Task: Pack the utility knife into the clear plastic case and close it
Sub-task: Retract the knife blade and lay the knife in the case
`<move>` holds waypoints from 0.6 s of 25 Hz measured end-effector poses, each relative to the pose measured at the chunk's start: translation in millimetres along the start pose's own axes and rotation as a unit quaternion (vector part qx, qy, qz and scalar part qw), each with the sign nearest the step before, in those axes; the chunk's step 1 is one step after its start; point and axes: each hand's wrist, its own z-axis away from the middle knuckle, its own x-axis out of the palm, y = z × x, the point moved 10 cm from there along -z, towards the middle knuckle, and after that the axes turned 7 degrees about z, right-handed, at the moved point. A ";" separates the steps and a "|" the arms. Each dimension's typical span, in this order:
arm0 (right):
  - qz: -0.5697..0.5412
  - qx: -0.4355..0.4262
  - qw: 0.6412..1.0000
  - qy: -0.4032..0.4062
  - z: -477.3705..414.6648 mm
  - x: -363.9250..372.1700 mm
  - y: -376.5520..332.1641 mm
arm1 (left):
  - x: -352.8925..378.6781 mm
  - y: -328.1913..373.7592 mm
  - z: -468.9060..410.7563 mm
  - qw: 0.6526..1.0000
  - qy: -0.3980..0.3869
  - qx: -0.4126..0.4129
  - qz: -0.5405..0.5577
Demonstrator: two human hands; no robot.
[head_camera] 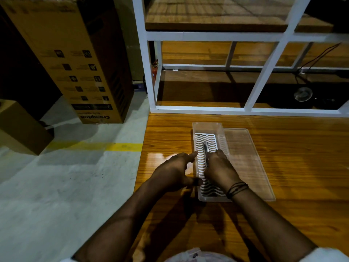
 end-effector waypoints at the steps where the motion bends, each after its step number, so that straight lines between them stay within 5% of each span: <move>1: 0.009 0.003 1.000 -0.007 -0.7 1.1 0.7 | -0.1 0.1 -0.3 1.000 0.000 0.001 -0.001; 15: 0.045 0.016 0.998 -0.042 -5.8 6.5 3.8 | -0.5 2.6 -0.5 1.000 -0.009 -0.003 0.009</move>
